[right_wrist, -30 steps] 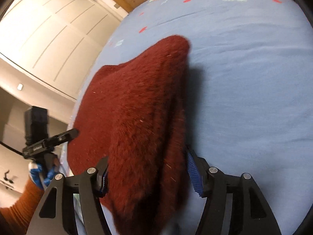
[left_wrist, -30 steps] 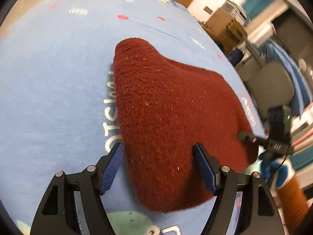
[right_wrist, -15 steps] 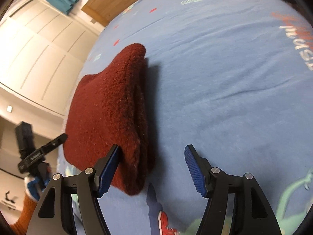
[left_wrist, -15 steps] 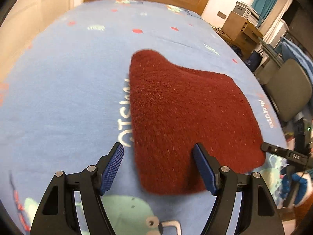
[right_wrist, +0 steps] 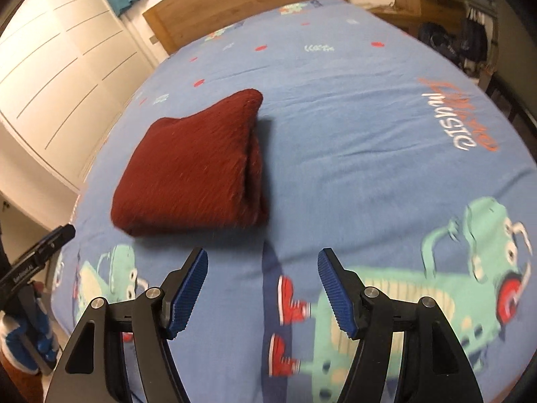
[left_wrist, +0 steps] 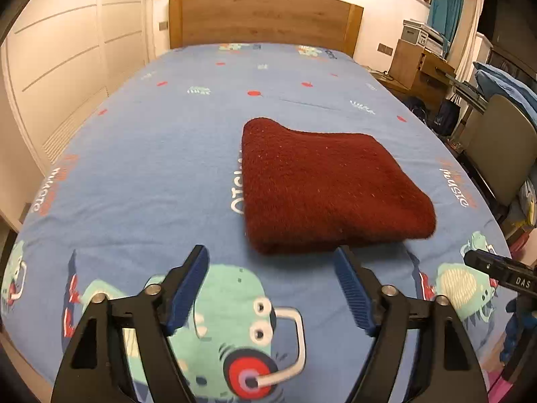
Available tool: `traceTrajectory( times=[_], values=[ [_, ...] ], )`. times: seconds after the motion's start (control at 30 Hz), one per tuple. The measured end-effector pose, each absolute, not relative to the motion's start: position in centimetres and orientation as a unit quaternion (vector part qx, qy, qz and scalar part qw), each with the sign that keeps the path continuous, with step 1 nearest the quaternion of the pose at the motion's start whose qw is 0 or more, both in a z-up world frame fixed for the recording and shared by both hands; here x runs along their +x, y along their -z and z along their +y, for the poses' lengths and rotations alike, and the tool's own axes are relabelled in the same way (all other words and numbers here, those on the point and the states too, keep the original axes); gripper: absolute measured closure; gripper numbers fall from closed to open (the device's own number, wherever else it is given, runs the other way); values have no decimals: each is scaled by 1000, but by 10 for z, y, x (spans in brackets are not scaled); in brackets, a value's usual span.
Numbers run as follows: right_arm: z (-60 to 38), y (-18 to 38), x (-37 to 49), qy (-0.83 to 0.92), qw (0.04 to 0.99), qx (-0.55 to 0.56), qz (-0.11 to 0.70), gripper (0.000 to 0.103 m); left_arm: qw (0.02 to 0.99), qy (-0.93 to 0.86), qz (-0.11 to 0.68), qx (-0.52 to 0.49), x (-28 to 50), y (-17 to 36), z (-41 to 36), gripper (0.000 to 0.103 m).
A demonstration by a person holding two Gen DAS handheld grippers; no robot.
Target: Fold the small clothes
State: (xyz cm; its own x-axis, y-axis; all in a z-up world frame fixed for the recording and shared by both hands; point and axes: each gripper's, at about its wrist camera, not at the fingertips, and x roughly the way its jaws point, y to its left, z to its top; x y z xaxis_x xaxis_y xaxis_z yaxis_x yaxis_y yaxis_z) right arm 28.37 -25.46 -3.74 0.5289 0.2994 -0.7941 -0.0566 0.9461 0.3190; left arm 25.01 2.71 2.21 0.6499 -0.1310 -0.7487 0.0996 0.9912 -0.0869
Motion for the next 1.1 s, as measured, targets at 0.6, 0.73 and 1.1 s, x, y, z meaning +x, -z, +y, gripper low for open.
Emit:
traceTrajectory(
  times=[0.6, 0.73, 1.1],
  values=[
    [-225, -17, 154, -24, 920, 63, 386, 21, 938, 51, 342, 5, 141, -41, 17, 2],
    [-225, -21, 139, -5, 926, 62, 371, 11, 942, 42, 332, 12, 128, -43, 19, 2],
    [-229, -30, 109, 24, 938, 49, 343, 1, 949, 25, 313, 5, 105, -44, 21, 2]
  ],
)
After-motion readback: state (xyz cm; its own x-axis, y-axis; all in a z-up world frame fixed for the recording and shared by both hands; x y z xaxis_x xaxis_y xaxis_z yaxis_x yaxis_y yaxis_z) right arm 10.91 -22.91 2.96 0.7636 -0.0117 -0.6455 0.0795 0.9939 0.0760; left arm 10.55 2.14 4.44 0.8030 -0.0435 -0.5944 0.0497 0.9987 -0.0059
